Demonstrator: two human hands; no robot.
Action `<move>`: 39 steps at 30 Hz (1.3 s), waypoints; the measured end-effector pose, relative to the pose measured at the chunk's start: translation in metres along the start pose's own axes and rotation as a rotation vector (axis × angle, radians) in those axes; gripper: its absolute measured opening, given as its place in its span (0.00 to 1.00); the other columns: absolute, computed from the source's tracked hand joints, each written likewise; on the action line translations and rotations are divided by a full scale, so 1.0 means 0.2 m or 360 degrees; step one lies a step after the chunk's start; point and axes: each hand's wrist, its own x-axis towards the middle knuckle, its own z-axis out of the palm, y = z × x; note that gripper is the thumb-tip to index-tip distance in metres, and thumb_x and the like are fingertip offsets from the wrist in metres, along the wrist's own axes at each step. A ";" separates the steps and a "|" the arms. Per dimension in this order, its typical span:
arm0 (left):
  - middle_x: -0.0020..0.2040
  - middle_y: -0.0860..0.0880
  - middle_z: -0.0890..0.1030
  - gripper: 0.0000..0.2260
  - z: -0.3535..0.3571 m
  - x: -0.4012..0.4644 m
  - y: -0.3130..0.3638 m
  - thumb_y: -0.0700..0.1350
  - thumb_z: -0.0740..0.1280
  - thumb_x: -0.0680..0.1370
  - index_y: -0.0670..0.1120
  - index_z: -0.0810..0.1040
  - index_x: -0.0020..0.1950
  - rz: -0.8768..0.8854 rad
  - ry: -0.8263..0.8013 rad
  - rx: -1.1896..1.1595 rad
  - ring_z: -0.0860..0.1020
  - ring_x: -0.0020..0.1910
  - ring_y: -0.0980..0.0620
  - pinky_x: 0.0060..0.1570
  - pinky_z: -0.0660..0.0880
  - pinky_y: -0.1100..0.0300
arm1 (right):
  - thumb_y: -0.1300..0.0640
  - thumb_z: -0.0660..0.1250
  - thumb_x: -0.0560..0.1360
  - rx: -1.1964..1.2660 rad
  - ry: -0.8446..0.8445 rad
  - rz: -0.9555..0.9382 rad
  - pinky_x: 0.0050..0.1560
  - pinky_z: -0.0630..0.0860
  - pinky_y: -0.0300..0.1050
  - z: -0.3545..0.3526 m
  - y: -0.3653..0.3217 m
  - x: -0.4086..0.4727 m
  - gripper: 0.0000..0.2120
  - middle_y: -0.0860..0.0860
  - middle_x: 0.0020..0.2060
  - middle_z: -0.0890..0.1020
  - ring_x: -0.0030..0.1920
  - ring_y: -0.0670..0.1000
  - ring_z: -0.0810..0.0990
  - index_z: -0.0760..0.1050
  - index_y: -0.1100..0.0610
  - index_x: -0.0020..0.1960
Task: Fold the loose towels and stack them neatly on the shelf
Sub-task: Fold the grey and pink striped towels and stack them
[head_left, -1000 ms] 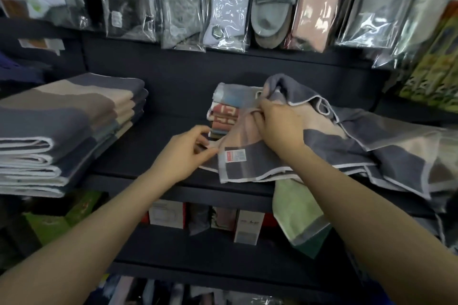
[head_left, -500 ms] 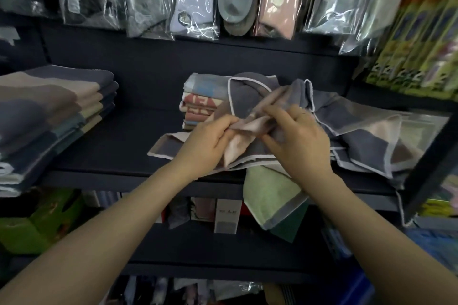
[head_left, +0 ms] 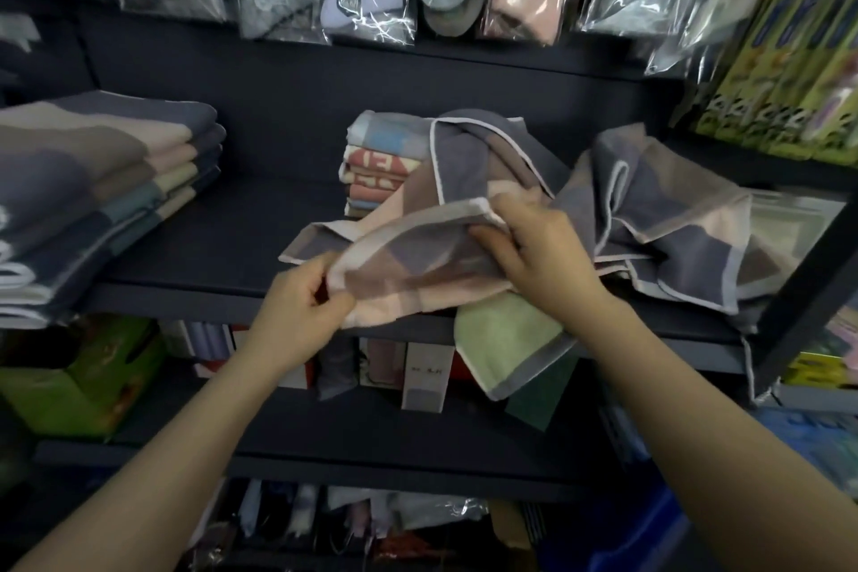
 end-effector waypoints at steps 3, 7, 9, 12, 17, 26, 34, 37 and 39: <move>0.58 0.52 0.73 0.21 -0.04 -0.07 0.05 0.45 0.63 0.70 0.51 0.67 0.63 0.0431 -0.0024 0.0116 0.72 0.57 0.60 0.56 0.69 0.66 | 0.52 0.56 0.77 -0.0153 -0.0304 -0.0182 0.31 0.65 0.46 0.06 -0.15 -0.01 0.14 0.57 0.33 0.78 0.34 0.61 0.77 0.73 0.61 0.45; 0.56 0.47 0.75 0.19 -0.08 -0.11 0.13 0.54 0.63 0.76 0.44 0.70 0.61 0.1063 0.0032 0.0778 0.74 0.54 0.51 0.55 0.71 0.62 | 0.51 0.57 0.79 0.0078 -0.0623 -0.0152 0.38 0.70 0.50 0.14 -0.29 -0.04 0.14 0.58 0.39 0.81 0.39 0.58 0.78 0.76 0.60 0.49; 0.49 0.44 0.79 0.14 -0.08 -0.13 0.15 0.53 0.62 0.76 0.46 0.70 0.57 0.1081 0.0009 0.0914 0.78 0.45 0.48 0.43 0.74 0.57 | 0.55 0.62 0.78 0.0410 -0.0597 -0.0057 0.37 0.68 0.42 0.15 -0.34 -0.05 0.11 0.55 0.35 0.81 0.35 0.50 0.77 0.79 0.61 0.45; 0.42 0.44 0.80 0.12 -0.10 -0.14 0.13 0.51 0.62 0.75 0.45 0.73 0.52 0.0913 -0.0081 0.0742 0.76 0.42 0.53 0.40 0.72 0.60 | 0.57 0.67 0.75 0.0600 -0.0447 0.0125 0.41 0.71 0.38 0.13 -0.35 -0.08 0.07 0.49 0.38 0.82 0.39 0.44 0.78 0.79 0.61 0.47; 0.40 0.62 0.76 0.03 -0.21 -0.17 0.09 0.51 0.61 0.76 0.57 0.74 0.45 0.0686 -0.0081 0.0076 0.72 0.38 0.64 0.40 0.67 0.72 | 0.61 0.69 0.68 -0.0364 -0.0062 -0.0337 0.44 0.77 0.51 0.19 -0.38 -0.18 0.15 0.56 0.54 0.81 0.43 0.60 0.81 0.78 0.60 0.55; 0.32 0.62 0.75 0.12 -0.47 -0.32 0.11 0.46 0.60 0.77 0.59 0.77 0.37 0.0358 -0.0035 -0.0790 0.71 0.31 0.66 0.34 0.68 0.74 | 0.66 0.61 0.72 -0.0548 0.0185 -0.0203 0.32 0.76 0.45 0.33 -0.58 -0.24 0.09 0.55 0.33 0.81 0.29 0.58 0.78 0.80 0.60 0.45; 0.29 0.55 0.76 0.15 -0.78 -0.44 -0.02 0.47 0.63 0.76 0.50 0.78 0.30 -0.0452 -0.0544 -0.0658 0.73 0.30 0.59 0.34 0.69 0.67 | 0.56 0.58 0.79 0.0196 -0.0333 0.0519 0.39 0.73 0.57 0.45 -0.80 -0.29 0.09 0.60 0.37 0.82 0.38 0.62 0.79 0.74 0.60 0.52; 0.43 0.58 0.82 0.18 -0.82 -0.47 -0.09 0.62 0.58 0.74 0.54 0.82 0.44 -0.0618 -0.0717 0.0177 0.78 0.44 0.59 0.46 0.71 0.64 | 0.57 0.60 0.78 0.0362 -0.0288 0.0425 0.40 0.72 0.49 0.45 -0.90 -0.26 0.07 0.52 0.37 0.82 0.38 0.52 0.79 0.75 0.58 0.46; 0.43 0.54 0.83 0.27 -0.82 -0.48 -0.11 0.70 0.54 0.66 0.51 0.81 0.43 -0.0483 -0.0691 0.0280 0.79 0.44 0.58 0.46 0.70 0.63 | 0.55 0.60 0.78 0.0348 -0.0449 0.0446 0.41 0.73 0.48 0.48 -0.94 -0.26 0.08 0.49 0.39 0.82 0.39 0.48 0.79 0.76 0.55 0.46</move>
